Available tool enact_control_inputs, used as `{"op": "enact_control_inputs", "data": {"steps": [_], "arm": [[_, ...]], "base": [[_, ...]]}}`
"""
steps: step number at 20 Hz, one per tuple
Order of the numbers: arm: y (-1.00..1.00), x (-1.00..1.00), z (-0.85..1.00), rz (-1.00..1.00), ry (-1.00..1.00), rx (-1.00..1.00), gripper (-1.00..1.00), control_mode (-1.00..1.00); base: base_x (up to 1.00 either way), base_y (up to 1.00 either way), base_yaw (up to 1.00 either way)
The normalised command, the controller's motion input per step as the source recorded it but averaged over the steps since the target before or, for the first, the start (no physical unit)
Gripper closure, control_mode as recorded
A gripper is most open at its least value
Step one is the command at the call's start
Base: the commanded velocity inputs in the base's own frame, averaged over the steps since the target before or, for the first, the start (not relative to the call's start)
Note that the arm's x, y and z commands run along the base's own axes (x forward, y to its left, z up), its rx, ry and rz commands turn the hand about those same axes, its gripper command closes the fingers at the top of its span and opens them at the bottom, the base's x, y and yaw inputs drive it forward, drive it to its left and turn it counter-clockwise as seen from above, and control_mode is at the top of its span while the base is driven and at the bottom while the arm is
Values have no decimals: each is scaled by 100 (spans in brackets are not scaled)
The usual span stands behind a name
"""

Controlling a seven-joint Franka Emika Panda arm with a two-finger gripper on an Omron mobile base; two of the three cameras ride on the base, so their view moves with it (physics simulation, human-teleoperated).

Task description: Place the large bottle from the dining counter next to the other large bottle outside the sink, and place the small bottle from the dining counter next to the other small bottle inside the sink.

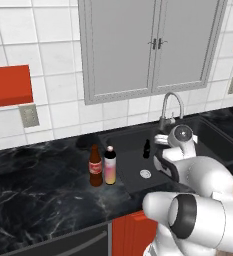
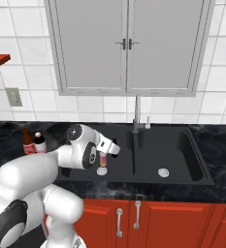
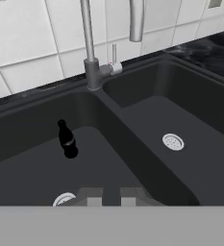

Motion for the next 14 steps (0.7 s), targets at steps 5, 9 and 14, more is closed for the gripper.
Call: {"op": "enact_control_inputs", "data": {"steps": [5,9,14], "arm": [[-5,4,-15,0,-2,0,100,-100],[-2,4,-14,0,-1,0,100,-100],[0,3,-9,-2,0,0,100,-100]], "base": [[0,0,0],[0,0,0],[0,0,0]]}}
